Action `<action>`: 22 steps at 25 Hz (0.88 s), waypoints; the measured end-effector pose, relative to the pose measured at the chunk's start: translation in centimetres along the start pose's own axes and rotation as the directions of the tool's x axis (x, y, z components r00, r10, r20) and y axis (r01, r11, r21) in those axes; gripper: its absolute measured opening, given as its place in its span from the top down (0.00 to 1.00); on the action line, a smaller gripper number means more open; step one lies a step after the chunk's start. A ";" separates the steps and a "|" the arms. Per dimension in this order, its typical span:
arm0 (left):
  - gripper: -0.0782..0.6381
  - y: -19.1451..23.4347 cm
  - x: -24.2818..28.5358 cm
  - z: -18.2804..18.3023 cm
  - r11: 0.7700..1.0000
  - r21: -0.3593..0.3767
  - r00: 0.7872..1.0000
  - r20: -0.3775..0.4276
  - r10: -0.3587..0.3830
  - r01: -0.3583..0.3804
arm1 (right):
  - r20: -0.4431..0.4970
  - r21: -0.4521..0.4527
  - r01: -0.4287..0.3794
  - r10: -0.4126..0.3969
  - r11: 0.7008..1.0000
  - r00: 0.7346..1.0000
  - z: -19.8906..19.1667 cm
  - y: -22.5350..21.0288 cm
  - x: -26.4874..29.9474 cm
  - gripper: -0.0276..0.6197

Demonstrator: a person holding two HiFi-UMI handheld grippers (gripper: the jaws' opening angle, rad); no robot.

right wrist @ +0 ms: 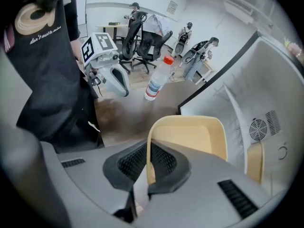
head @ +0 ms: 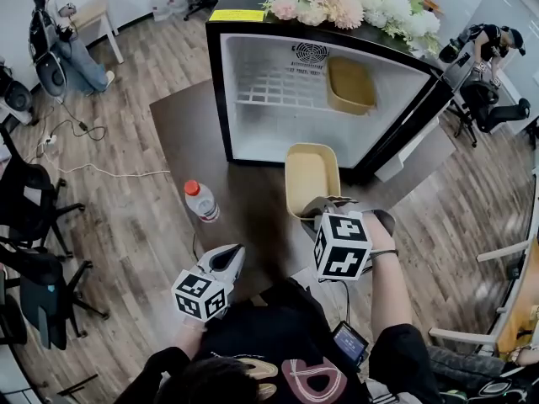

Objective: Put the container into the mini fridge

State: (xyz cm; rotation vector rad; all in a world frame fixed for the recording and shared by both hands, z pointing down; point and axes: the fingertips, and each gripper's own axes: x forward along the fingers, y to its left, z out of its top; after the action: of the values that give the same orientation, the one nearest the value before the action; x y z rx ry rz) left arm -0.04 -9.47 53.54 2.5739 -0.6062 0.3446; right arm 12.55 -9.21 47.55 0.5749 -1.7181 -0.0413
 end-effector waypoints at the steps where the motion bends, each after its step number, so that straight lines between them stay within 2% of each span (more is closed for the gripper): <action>1: 0.88 0.0 0.0 0.1 1.000 0.000 1.000 0.002 0.002 -0.002 | 0.002 -0.007 0.012 -0.012 1.000 1.000 0.3 -0.6 -0.4 0.93; 22: 0.88 2.2 -0.8 1.6 0.997 -0.006 0.997 0.024 0.075 -0.075 | 0.076 -0.118 0.149 -0.141 0.982 0.987 4.9 -10.9 -5.8 0.93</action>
State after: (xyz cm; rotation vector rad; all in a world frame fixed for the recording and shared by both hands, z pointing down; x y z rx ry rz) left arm -1.60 -11.72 52.74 2.5584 -0.7130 0.3366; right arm 12.47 -17.83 37.39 0.6119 -1.7226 -0.2718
